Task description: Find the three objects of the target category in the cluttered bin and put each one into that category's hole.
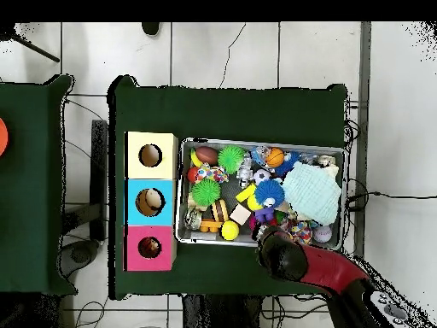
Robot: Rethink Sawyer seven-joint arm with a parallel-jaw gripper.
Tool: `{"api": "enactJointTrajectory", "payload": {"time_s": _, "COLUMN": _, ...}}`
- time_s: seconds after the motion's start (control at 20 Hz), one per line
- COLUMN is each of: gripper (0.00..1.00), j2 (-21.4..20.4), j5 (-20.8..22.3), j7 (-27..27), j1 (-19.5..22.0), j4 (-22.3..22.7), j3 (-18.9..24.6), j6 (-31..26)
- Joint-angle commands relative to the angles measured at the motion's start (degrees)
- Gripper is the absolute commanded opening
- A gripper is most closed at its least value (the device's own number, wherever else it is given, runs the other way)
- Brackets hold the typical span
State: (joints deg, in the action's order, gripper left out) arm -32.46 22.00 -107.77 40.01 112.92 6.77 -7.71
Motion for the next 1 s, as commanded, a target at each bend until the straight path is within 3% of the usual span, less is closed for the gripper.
{"api": "enactJointTrajectory", "payload": {"time_s": 0.05, "gripper": 1.0, "j2": -1.37, "j5": 0.19, "j7": -2.36, "j1": -3.22, "j4": 2.56, "j3": 6.14, "j6": -4.92}}
{"api": "enactJointTrajectory", "payload": {"time_s": 0.25, "gripper": 1.0, "j2": -10.22, "j5": 1.59, "j7": -2.0, "j1": -7.61, "j4": 4.89, "j3": 0.13, "j6": -7.26}}
{"api": "enactJointTrajectory", "payload": {"time_s": 0.45, "gripper": 1.0, "j2": -20.09, "j5": 1.44, "j7": 0.99, "j1": -7.93, "j4": 8.55, "j3": -0.8, "j6": -10.77}}
{"api": "enactJointTrajectory", "payload": {"time_s": 0.65, "gripper": 1.0, "j2": -30.59, "j5": -3.83, "j7": 5.86, "j1": -2.71, "j4": 14.72, "j3": 5.97, "j6": -16.99}}
{"api": "enactJointTrajectory", "payload": {"time_s": 0.8, "gripper": 1.0, "j2": -37.79, "j5": -13.89, "j7": 7.47, "j1": 4.86, "j4": 21.51, "j3": 16.46, "j6": -19.79}}
{"api": "enactJointTrajectory", "payload": {"time_s": 0.9, "gripper": 1.0, "j2": -37.96, "j5": -17.78, "j7": 5.22, "j1": 5.47, "j4": 22.14, "j3": 19.9, "j6": -19.85}}
{"api": "enactJointTrajectory", "payload": {"time_s": 1.0, "gripper": 1.0, "j2": -35.82, "j5": -17.29, "j7": 0.99, "j1": 1.19, "j4": 19.04, "j3": 17.29, "j6": -20.36}}
